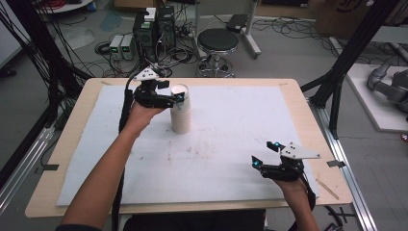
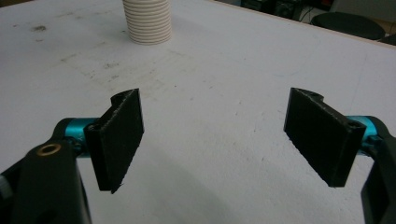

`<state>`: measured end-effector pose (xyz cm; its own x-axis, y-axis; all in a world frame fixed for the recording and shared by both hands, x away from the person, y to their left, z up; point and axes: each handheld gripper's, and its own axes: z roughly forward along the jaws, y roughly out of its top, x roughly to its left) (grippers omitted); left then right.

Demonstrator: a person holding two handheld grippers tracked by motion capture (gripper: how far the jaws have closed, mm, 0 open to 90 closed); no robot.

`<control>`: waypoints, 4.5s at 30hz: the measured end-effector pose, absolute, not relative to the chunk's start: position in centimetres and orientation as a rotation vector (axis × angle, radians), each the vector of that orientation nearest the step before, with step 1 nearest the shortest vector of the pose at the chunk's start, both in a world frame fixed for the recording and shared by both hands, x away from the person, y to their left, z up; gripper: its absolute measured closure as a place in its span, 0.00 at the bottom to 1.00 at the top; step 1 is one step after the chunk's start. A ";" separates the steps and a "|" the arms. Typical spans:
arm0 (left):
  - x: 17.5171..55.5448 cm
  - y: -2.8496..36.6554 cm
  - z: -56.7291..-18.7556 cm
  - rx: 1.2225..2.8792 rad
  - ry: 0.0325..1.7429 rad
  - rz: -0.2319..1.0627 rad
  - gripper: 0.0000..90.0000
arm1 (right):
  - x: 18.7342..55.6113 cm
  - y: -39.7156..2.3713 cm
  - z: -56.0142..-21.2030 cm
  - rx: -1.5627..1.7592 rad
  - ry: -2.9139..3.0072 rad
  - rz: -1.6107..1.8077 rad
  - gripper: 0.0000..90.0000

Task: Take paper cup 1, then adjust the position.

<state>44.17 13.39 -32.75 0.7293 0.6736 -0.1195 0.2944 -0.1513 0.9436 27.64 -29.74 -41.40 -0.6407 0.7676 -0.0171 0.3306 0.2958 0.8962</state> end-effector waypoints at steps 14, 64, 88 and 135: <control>45.6 11.9 -33.9 1.803 0.801 0.385 0.27 | 27.5 -29.9 -41.5 0.982 2.121 1.310 0.23; 35.9 20.4 -26.1 1.511 0.732 0.529 0.39 | 26.3 -28.9 -41.3 0.936 2.161 1.332 0.23; 32.3 19.3 -34.4 1.603 0.651 0.383 0.39 | 27.8 -27.8 -41.4 0.918 2.253 1.352 0.23; 30.9 13.3 -36.9 1.696 0.486 0.191 0.39 | 29.8 -21.8 -40.2 0.603 2.463 1.548 0.23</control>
<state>30.95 13.32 -36.93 0.8960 0.4198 -0.1447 0.2093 -0.1119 0.9714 29.80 -21.84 -40.16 -0.9039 0.4222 0.0694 0.2456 0.3792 0.8921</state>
